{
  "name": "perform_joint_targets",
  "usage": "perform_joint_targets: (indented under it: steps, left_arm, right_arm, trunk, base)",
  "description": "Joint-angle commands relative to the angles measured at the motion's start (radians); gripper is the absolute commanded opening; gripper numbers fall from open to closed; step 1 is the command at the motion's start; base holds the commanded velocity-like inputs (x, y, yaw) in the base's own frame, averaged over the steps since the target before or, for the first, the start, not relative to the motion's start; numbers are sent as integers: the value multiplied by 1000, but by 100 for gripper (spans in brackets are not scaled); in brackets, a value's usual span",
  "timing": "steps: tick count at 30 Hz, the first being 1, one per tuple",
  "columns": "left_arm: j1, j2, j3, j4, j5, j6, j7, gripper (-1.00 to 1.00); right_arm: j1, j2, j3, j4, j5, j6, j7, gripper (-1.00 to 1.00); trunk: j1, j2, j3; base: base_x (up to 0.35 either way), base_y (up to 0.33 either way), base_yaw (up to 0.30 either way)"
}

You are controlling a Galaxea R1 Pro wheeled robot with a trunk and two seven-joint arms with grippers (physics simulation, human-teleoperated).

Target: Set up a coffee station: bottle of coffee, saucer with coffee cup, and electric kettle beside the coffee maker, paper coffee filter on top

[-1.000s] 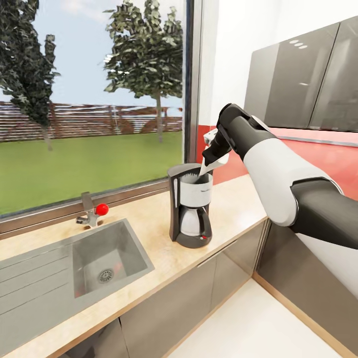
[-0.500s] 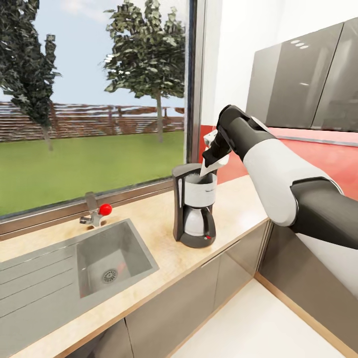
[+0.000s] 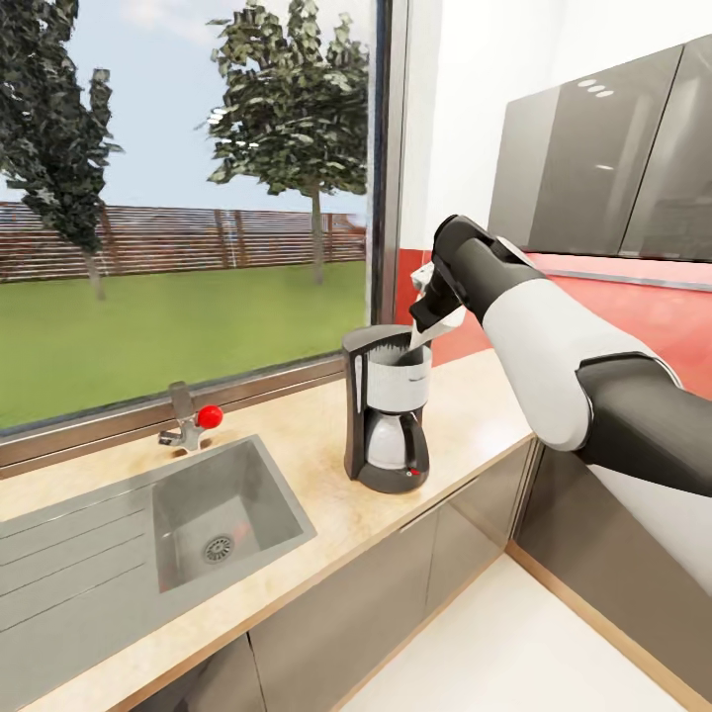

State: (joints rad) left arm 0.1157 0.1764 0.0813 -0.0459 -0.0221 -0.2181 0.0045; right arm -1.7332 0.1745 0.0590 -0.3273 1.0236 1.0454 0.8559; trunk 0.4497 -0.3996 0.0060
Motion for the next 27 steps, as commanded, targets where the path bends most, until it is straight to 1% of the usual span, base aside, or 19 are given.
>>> perform_joint_targets:
  steps: [1, 12, 19, 27]
  left_arm:
    - [1, -1, 7, -1, -2, -1, 0, 100]
    - [1, -2, 6, -1, -3, -1, -1, 100]
    - [1, -2, 6, 0, -3, -1, 0, 100]
    - [1, -2, 7, 0, -3, -1, -1, 100]
  right_arm:
    - [1, 0, 4, -1, 9, 2, 9, -100]
    - [9, 0, 4, 0, 9, 2, 8, -100]
    - [32, 0, 4, -1, 9, 2, 8, -100]
    - [37, 0, 4, -1, 9, 2, 6, -100]
  trunk:
    - [0, 0, 0]
    - [0, 0, 0]
    - [0, 0, 0]
    - [0, 0, 0]
  base:
    - [0, 0, 0]
    - [0, 0, 0]
    - [0, 113, 0]
    - [0, 15, 0]
